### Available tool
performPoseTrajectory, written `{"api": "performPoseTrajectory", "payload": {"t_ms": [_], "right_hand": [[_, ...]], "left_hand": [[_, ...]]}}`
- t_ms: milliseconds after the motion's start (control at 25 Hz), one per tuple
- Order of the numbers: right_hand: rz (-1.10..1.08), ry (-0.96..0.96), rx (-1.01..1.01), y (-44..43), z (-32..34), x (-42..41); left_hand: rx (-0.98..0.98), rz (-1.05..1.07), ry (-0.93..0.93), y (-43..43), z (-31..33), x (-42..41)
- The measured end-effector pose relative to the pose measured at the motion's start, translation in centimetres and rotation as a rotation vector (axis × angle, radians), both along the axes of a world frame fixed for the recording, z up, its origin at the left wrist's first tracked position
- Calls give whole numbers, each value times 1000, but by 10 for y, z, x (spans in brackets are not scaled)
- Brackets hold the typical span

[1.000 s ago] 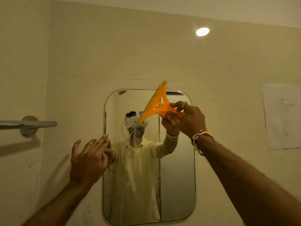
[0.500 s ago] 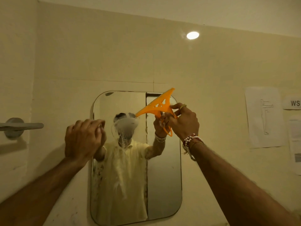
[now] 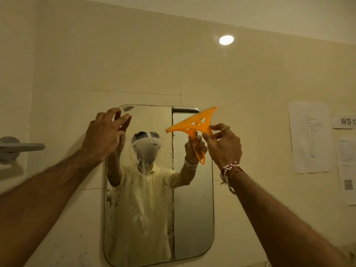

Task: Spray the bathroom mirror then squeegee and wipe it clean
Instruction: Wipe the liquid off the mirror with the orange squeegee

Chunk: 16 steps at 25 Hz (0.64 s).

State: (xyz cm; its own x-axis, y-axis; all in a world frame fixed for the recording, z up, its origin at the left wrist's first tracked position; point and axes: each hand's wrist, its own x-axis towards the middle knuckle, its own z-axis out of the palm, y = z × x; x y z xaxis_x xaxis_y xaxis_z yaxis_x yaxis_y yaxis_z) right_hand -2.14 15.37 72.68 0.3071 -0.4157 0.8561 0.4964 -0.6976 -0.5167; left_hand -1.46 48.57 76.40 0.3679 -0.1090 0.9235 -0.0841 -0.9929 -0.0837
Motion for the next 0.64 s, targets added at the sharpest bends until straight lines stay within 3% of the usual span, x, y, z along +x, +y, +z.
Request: {"api": "performPoseTrajectory", "payload": {"t_ms": [640], "right_hand": [[396, 25, 616, 79, -69, -2]], "left_hand": [[-157, -96, 91, -12, 26, -9]]}}
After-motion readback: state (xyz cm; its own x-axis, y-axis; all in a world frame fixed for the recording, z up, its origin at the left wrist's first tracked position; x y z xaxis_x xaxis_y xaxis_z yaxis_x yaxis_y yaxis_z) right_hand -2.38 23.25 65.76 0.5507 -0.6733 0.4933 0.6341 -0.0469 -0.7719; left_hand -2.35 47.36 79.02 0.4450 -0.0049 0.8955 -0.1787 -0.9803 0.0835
